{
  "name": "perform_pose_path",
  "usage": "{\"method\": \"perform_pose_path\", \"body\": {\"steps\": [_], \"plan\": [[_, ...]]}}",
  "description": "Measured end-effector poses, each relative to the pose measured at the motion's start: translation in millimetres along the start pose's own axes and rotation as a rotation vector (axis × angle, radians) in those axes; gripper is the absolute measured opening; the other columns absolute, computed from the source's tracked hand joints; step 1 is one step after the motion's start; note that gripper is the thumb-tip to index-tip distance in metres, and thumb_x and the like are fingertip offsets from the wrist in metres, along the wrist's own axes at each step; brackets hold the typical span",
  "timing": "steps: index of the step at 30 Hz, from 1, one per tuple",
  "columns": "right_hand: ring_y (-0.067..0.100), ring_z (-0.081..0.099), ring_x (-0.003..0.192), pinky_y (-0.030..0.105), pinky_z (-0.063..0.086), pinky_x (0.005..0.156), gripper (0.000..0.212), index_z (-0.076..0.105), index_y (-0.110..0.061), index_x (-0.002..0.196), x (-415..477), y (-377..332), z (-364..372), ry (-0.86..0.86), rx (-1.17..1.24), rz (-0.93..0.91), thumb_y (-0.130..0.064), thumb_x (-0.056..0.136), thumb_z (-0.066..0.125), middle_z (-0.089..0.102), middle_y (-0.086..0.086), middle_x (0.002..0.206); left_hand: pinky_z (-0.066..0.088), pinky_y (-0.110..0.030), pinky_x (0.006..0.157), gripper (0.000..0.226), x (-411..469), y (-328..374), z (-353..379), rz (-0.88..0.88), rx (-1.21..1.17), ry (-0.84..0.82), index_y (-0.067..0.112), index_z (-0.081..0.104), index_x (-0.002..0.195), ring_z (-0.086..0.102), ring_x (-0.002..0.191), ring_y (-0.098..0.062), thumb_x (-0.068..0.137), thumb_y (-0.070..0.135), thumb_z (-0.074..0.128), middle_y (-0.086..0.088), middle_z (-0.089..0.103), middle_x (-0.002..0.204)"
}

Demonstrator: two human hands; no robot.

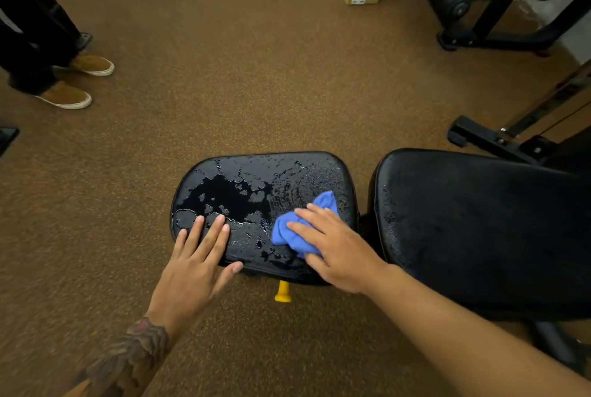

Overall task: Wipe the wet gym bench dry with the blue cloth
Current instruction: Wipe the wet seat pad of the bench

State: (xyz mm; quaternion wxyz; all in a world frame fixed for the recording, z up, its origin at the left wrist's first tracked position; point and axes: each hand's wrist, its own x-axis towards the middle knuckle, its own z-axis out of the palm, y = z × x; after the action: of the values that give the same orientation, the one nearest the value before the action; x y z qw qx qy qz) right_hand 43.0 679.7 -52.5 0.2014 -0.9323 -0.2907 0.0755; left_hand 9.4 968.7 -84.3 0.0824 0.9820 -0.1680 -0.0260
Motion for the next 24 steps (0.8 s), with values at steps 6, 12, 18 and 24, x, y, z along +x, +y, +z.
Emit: {"method": "perform_pose_path", "body": {"steps": [6,12,18,24], "plan": [[0.039,0.033,0.135,0.041,0.016,0.116,0.050,0.048,-0.007,0.136,44.2,58.1,-29.7,0.143,-0.051,0.253,-0.029,0.091,0.051,0.043,0.018,0.143,0.012,-0.046,0.116,0.071,1.2,-2.8,-1.6,0.024,0.001,-0.015,0.012,0.027,0.149,0.011,0.148,-0.028,0.097,0.061,0.021,-0.003,0.024,0.158],[0.038,0.037,0.130,0.049,0.025,0.110,0.046,0.052,-0.008,0.131,130.0,26.5,-8.5,0.148,-0.034,0.171,-0.020,0.087,0.054,0.048,0.017,0.137,0.018,-0.050,0.114,0.071,2.2,-4.3,2.8,0.036,0.014,0.016,0.010,0.033,0.147,0.017,0.146,-0.031,0.097,0.060,0.024,-0.004,0.027,0.157],[0.027,0.029,0.140,0.041,0.019,0.117,0.052,0.048,-0.016,0.138,45.4,13.6,-5.8,-0.014,-0.011,-0.092,-0.023,0.087,0.052,0.040,0.008,0.148,0.016,-0.049,0.115,0.072,2.3,-4.7,1.8,0.042,0.013,0.002,0.010,0.034,0.147,0.016,0.147,-0.030,0.098,0.061,0.021,-0.004,0.028,0.157],[0.036,0.024,0.140,0.050,0.020,0.114,0.049,0.042,-0.015,0.140,78.0,35.0,-15.3,0.153,-0.128,0.243,-0.027,0.094,0.052,0.036,0.012,0.149,0.014,-0.048,0.115,0.071,2.7,-2.7,0.6,0.024,0.018,-0.001,0.012,0.028,0.148,0.014,0.147,-0.030,0.098,0.061,0.019,-0.003,0.025,0.158]]}}
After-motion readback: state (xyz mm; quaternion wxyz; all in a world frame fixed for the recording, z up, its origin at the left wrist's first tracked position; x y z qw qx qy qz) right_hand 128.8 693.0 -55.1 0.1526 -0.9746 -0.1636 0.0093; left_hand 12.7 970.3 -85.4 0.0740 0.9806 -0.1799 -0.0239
